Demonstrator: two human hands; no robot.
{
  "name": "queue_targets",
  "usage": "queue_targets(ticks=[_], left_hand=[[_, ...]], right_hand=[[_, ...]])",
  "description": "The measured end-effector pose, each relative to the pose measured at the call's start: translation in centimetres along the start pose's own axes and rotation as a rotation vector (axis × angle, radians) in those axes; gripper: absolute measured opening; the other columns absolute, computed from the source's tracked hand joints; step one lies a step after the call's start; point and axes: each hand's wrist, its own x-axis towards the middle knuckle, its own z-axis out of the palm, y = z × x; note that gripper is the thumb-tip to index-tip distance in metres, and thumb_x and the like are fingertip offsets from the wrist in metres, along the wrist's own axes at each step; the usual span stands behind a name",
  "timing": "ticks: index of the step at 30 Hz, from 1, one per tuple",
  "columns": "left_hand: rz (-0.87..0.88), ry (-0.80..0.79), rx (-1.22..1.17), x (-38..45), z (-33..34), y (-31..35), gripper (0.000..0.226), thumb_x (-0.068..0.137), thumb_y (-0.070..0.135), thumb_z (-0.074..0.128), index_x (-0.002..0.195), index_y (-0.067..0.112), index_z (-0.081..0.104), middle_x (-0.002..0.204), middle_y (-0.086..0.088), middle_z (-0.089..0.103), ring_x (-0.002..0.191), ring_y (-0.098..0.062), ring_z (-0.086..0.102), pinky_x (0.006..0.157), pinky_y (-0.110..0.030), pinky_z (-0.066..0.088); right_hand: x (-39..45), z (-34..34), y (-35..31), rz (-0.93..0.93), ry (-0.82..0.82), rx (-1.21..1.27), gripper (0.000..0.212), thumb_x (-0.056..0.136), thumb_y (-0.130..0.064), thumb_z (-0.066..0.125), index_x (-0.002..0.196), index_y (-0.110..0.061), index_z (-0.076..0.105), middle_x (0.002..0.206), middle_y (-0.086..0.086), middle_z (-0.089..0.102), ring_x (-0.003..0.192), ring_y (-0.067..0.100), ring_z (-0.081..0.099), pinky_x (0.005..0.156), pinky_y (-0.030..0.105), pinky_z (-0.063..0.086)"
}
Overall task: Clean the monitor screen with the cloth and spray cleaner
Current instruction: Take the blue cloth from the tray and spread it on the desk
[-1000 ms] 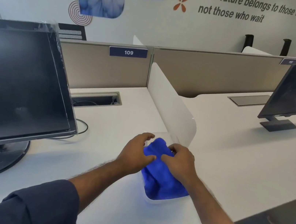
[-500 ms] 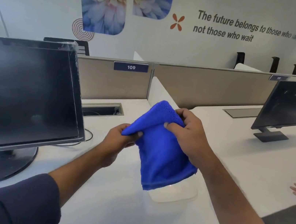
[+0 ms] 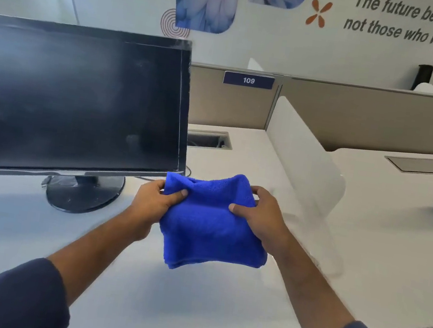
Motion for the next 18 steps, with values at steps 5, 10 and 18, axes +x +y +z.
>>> queue_targets(ticks=[5,10,18], left_hand=[[-0.240,0.028,0.036,-0.5,-1.7,-5.3,0.022,0.086,0.025,0.075,0.106,0.018,0.070,0.102,-0.006,0.076,0.092,-0.026,0.072,0.078,-0.041,0.060],[-0.296,-0.003,0.089,-1.4,-1.6,-9.2,0.055,0.085,0.015,0.076,0.133,0.010,0.051,0.115,-0.009,0.069,0.098,-0.025,0.069,0.081,-0.039,0.058],[0.075,0.136,0.784,-4.3,0.0,-12.3,0.060,0.081,0.035,0.076,0.135,0.023,0.051,0.134,-0.005,0.045,0.123,-0.025,0.048,0.103,-0.037,0.043]], right_hand=[[0.8,3.6,4.8,0.151,-0.090,-0.045,0.062,0.076,-0.018,0.081,0.131,-0.023,0.052,0.120,0.000,0.064,0.096,0.020,0.066,0.075,0.033,0.055],[0.7,5.1,8.8,0.187,-0.041,-0.123,0.064,0.078,-0.016,0.079,0.133,-0.017,0.046,0.114,0.004,0.065,0.095,0.022,0.066,0.076,0.035,0.057],[-0.1,5.7,12.1,0.114,0.112,-0.409,0.053,0.085,-0.032,0.071,0.128,-0.010,0.050,0.102,-0.004,0.056,0.085,0.015,0.052,0.071,0.028,0.043]])
